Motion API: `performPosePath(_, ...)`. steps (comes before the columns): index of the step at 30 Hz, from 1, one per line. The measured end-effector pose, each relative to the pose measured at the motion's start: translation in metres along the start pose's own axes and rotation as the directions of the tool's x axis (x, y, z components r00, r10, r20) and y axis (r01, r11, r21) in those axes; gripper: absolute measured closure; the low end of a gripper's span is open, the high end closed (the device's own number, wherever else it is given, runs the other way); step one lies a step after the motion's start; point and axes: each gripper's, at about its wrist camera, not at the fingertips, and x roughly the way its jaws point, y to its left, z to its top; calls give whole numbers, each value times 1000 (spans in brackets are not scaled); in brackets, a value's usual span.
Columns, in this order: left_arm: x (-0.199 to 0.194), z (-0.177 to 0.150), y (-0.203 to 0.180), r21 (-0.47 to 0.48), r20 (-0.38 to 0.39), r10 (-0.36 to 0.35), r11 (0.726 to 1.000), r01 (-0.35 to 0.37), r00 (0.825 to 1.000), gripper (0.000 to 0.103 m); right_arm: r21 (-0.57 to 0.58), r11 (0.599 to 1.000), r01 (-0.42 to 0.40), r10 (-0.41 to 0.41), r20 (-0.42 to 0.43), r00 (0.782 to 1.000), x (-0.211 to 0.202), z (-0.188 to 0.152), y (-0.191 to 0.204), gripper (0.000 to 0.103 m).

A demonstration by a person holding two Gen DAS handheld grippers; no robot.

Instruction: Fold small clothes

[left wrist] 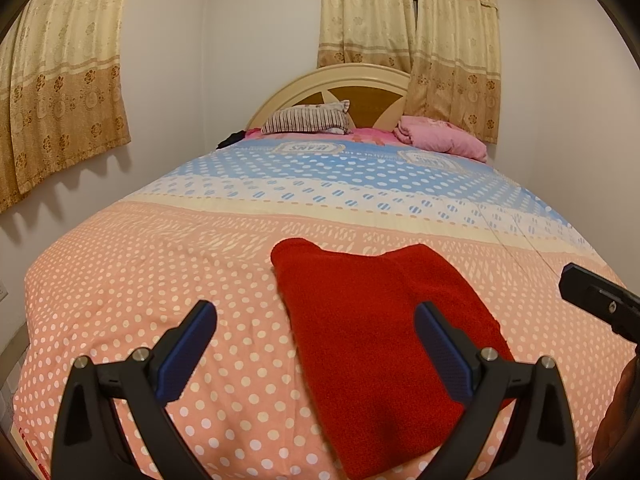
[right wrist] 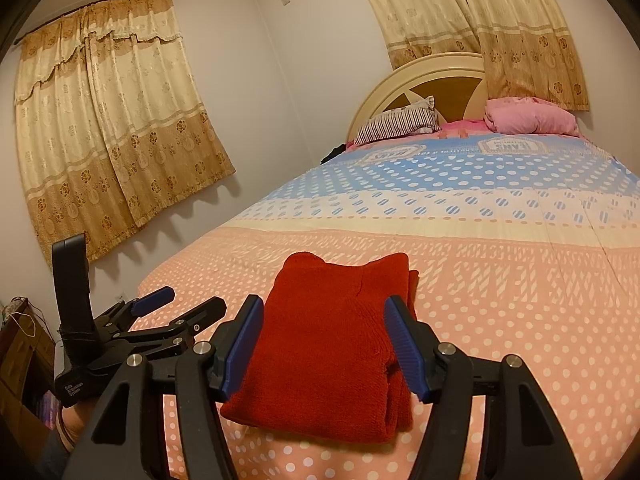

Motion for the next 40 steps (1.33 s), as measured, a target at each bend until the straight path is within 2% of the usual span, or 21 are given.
performPosePath(10,-5,2,-2,7,14,-24,1000,24,1000,0,-7,1000,7,-6,45,999,-12,3,3,39)
performPosePath(21,-19,10,-2,15,87,-22,1000,20,996,0,-18,1000,10,-9,72,997,-19,3,7,39)
performPosePath(40,-13,6,-2,32,75,-6,999,3,997,0,-30,1000,10,-8,43,999,-12,-3,6,39)
